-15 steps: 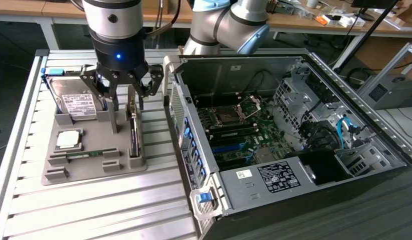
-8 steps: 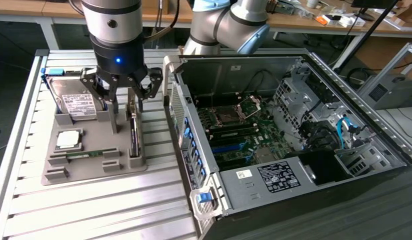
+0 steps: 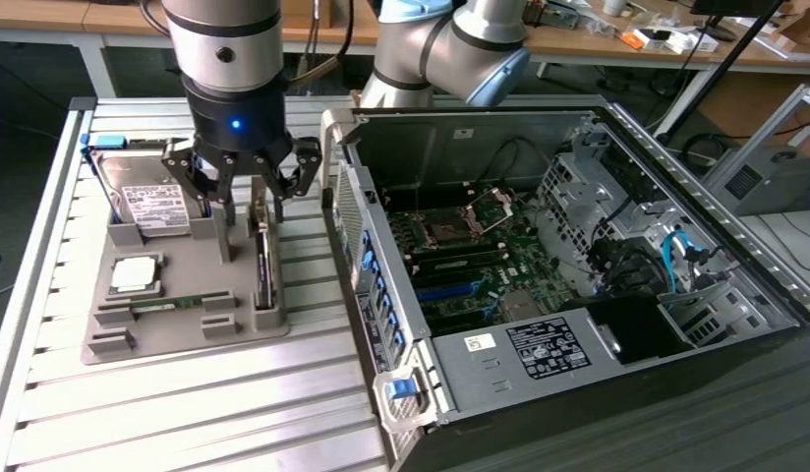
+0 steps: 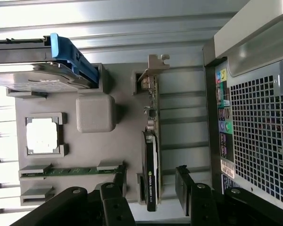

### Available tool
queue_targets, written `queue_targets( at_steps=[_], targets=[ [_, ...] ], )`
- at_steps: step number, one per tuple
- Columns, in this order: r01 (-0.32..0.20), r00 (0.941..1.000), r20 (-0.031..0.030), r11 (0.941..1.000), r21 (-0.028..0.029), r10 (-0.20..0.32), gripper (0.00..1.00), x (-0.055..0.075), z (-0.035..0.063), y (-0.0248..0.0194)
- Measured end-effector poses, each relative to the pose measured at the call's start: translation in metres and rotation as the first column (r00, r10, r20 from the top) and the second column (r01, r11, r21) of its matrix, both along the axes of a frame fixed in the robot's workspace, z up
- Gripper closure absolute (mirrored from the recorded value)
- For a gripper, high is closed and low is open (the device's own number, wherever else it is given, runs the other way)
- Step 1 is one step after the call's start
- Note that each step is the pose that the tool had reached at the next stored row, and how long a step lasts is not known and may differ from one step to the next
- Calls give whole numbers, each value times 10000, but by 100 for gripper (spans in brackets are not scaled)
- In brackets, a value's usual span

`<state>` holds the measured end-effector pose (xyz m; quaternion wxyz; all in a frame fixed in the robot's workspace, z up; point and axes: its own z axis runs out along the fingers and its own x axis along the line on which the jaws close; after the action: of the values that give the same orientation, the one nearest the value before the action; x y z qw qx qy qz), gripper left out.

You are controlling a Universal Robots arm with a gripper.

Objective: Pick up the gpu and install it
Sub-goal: 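Pick up the gpu and move the gpu toward the slot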

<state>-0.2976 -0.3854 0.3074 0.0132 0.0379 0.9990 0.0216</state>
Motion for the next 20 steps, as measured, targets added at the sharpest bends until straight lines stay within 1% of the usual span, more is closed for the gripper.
queue_targets(
  at_steps=[3, 7, 10, 14, 18, 20],
  targets=[
    [-1, 10000, 1, 10000, -9, 1, 46, 32, -30, 4],
    [-8, 10000, 1, 10000, -14, 8, 46, 42, -65, 11],
    [-57, 10000, 0, 10000, -17, 57, 46, 42, -87, 29],
    [-145, 9999, -1, 9999, -17, 145, 46, 42, -112, 79],
    [-270, 9996, 0, 9996, -19, 270, 46, 42, -142, 147],
    [-343, 9994, -1, 9994, -39, 343, 46, 42, -160, 167]
  ],
)
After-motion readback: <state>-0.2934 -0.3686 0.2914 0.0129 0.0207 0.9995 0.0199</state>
